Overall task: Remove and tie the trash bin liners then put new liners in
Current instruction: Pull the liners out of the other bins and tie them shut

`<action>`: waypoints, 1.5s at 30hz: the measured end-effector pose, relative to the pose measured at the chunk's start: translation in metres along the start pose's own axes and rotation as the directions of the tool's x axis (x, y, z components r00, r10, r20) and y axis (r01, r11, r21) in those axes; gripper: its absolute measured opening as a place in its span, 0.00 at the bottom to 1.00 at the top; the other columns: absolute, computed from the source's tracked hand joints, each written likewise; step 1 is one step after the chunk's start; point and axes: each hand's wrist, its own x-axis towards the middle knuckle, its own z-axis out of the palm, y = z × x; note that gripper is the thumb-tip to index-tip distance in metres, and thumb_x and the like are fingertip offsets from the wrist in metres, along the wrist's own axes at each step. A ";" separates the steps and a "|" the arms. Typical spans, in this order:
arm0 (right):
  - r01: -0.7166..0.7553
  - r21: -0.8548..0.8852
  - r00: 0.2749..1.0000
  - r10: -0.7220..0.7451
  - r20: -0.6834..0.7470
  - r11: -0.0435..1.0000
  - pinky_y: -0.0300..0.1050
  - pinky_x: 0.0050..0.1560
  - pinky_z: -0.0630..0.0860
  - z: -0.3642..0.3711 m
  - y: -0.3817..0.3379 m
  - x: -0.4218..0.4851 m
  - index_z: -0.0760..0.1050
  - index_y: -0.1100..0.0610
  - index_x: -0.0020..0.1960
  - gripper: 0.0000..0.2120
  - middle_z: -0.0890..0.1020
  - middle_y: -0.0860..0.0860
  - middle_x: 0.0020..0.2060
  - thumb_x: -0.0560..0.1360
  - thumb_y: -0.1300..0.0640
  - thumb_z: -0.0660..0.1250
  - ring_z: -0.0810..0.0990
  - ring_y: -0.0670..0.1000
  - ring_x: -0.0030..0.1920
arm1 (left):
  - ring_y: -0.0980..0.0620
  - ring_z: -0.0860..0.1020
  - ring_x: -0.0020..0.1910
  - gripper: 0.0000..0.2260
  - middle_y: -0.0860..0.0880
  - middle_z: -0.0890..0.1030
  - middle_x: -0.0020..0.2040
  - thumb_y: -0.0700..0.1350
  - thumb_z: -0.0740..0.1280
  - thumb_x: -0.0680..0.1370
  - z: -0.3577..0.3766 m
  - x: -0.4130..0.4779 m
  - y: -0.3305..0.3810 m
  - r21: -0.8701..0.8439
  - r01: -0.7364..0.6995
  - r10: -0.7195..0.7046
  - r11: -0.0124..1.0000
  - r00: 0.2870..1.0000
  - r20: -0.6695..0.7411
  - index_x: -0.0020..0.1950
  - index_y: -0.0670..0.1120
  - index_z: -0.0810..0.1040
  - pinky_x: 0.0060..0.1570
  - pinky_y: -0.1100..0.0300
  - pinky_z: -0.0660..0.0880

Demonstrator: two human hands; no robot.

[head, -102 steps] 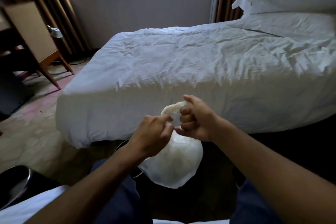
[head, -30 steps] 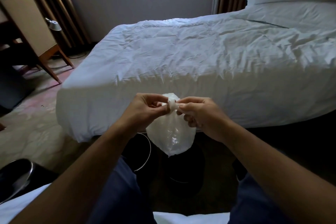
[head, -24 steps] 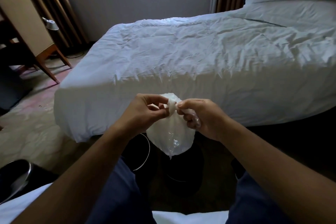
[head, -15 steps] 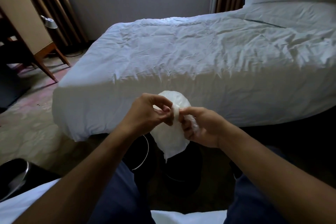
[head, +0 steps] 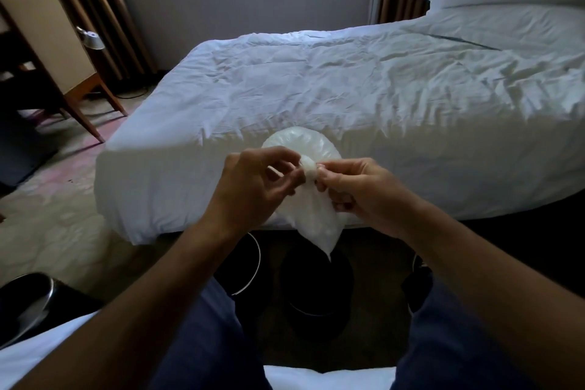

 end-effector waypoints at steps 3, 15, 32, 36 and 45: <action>0.196 -0.301 0.979 -0.206 -0.002 0.933 0.35 0.34 0.69 -0.003 -0.008 0.001 0.84 0.56 0.45 0.08 0.81 0.43 0.30 0.80 0.62 0.68 0.72 0.40 0.29 | 0.59 0.81 0.33 0.06 0.56 0.83 0.37 0.52 0.74 0.74 -0.005 0.002 -0.003 0.188 -0.128 0.136 0.974 0.990 -0.031 0.47 0.51 0.85 0.38 0.56 0.80; 0.063 -0.108 0.983 -0.043 0.179 0.992 0.37 0.26 0.65 -0.003 -0.037 0.014 0.73 0.61 0.42 0.05 0.74 0.51 0.28 0.75 0.62 0.67 0.71 0.48 0.28 | 0.45 0.75 0.33 0.03 0.47 0.77 0.34 0.45 0.68 0.77 -0.008 0.003 0.000 0.011 -0.103 0.101 0.995 0.987 0.121 0.48 0.46 0.80 0.34 0.52 0.73; -0.016 0.135 0.958 -0.023 0.285 0.991 0.44 0.42 0.74 0.013 -0.003 0.005 0.70 0.61 0.55 0.11 0.75 0.61 0.43 0.77 0.56 0.62 0.76 0.56 0.42 | 0.53 0.63 0.28 0.12 0.42 0.76 0.34 0.45 0.68 0.75 -0.008 -0.016 0.004 -0.556 0.444 -0.238 0.703 0.883 0.405 0.48 0.34 0.76 0.29 0.60 0.57; 0.075 0.016 0.938 -0.076 0.339 0.997 0.41 0.43 0.76 0.007 -0.013 0.001 0.71 0.63 0.52 0.08 0.79 0.56 0.40 0.79 0.58 0.60 0.80 0.52 0.41 | 0.55 0.59 0.27 0.05 0.44 0.77 0.34 0.42 0.66 0.77 -0.010 -0.020 0.009 -0.649 0.559 -0.197 0.517 0.815 0.545 0.48 0.41 0.77 0.31 0.58 0.54; 0.315 -0.668 0.922 -0.050 0.384 0.674 0.54 0.45 0.72 0.000 -0.035 -0.002 0.74 0.62 0.52 0.14 0.78 0.60 0.43 0.81 0.51 0.60 0.75 0.55 0.42 | 0.54 0.52 0.24 0.02 0.50 0.56 0.29 0.38 0.65 0.73 -0.021 -0.011 0.025 -0.419 0.664 -0.392 0.619 0.724 0.568 0.42 0.39 0.74 0.28 0.61 0.51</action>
